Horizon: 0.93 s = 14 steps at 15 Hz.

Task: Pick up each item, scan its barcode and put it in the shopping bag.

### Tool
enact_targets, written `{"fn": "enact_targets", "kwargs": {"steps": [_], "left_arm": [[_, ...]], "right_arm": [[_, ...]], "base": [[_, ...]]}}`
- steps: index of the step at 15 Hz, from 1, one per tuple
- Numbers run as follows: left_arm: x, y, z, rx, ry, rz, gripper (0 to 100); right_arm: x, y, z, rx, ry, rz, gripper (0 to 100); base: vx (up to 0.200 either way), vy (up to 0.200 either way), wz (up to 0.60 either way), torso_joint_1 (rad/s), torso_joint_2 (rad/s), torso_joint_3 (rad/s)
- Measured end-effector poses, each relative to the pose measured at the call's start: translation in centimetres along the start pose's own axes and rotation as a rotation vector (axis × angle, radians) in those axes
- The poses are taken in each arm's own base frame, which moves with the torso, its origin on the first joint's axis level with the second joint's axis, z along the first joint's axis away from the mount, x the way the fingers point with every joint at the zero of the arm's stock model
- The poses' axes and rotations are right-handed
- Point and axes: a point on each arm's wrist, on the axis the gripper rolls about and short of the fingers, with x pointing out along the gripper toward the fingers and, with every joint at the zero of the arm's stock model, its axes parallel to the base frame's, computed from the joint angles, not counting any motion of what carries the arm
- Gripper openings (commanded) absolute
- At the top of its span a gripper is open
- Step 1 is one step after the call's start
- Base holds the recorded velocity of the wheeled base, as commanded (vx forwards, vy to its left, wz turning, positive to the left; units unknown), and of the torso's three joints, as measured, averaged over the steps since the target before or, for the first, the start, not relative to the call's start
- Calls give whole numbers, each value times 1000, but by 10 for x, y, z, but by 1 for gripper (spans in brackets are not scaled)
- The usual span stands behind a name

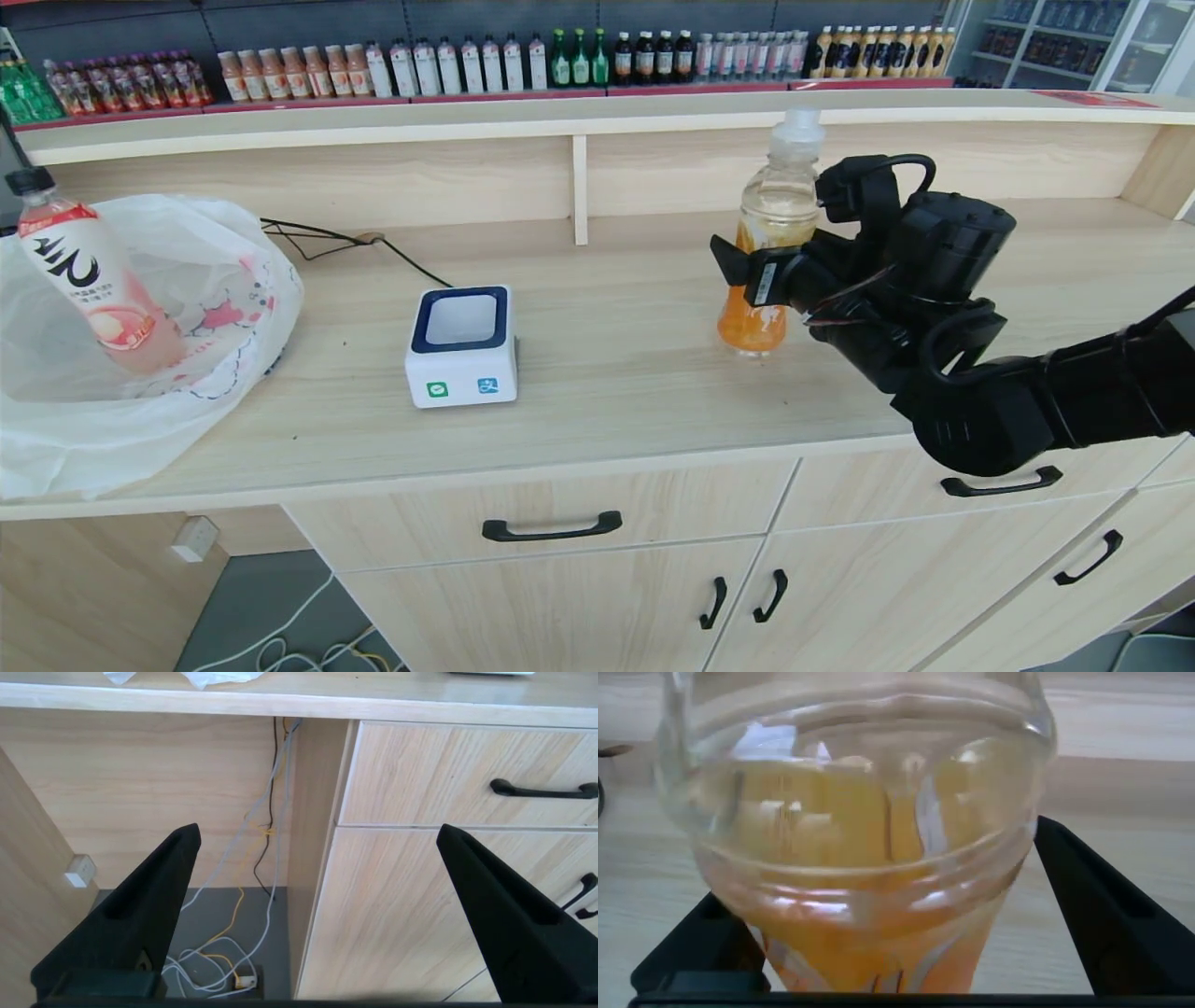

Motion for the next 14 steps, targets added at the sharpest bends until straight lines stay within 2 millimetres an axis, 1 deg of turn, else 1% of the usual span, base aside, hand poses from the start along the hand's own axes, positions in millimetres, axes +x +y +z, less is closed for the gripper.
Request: {"fn": "enact_targets", "kwargs": {"steps": [6, 7, 14], "left_arm": [[0, 0, 0, 0, 0, 0, 100], [0, 0, 0, 0, 0, 0, 100], [0, 0, 0, 0, 0, 0, 100]], "right_arm": [[8, 1, 5, 0, 3, 2, 100], [8, 1, 5, -4, 3, 2, 0], [8, 2, 5, -14, 3, 2, 0]], "base": [[0, 0, 0, 0, 0, 0], [0, 0, 0, 0, 0, 0], [0, 0, 0, 0, 0, 0]]}}
